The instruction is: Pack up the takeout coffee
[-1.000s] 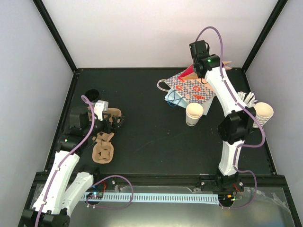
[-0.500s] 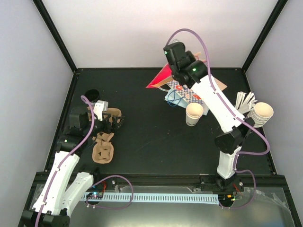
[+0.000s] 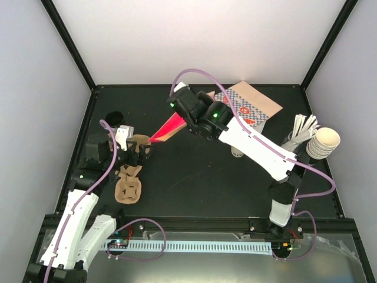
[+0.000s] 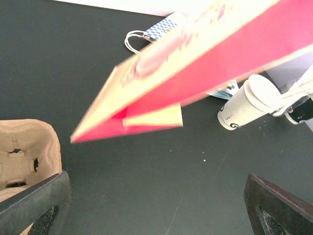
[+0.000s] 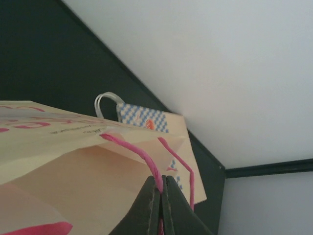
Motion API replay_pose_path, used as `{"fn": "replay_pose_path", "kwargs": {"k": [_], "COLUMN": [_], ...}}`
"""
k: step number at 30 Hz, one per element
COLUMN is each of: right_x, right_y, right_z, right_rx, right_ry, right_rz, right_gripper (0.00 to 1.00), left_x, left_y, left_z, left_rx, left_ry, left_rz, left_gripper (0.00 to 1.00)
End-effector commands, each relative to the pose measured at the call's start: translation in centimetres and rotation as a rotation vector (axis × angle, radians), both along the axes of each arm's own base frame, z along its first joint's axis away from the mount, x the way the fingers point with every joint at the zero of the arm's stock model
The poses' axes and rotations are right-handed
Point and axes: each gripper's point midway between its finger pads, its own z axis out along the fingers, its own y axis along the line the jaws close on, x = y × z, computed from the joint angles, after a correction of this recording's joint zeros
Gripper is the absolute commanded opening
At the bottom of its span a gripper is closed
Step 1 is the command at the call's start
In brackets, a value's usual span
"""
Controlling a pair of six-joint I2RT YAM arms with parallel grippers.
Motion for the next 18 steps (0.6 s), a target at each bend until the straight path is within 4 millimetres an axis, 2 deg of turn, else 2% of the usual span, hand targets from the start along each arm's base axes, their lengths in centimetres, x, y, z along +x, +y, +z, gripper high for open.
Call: {"fn": "replay_pose_path", "kwargs": {"k": [1, 9, 18], "right_x": [-2.2, -6.9, -11.8], "right_y": [-0.5, 0.3, 2.5], "right_z": [-1.3, -5.2, -7.7], "right_rx": [-0.023, -0.082, -0.066], "right_ry": [0.010, 0.028, 0.075], "right_rz": [-0.011, 0.101, 0.262], "right_gripper": [0.01, 0.01, 0.05], "left_x": [-0.2, -0.5, -0.4], "left_y": [0.1, -0.4, -0.9], "left_z": [1.7, 2.9, 3.6], "left_rx": [-0.003, -0.046, -0.066], "left_ry": [-0.049, -0.050, -0.041], "left_rz": [0.012, -0.007, -0.034], "left_gripper": [0.99, 0.99, 0.99]}}
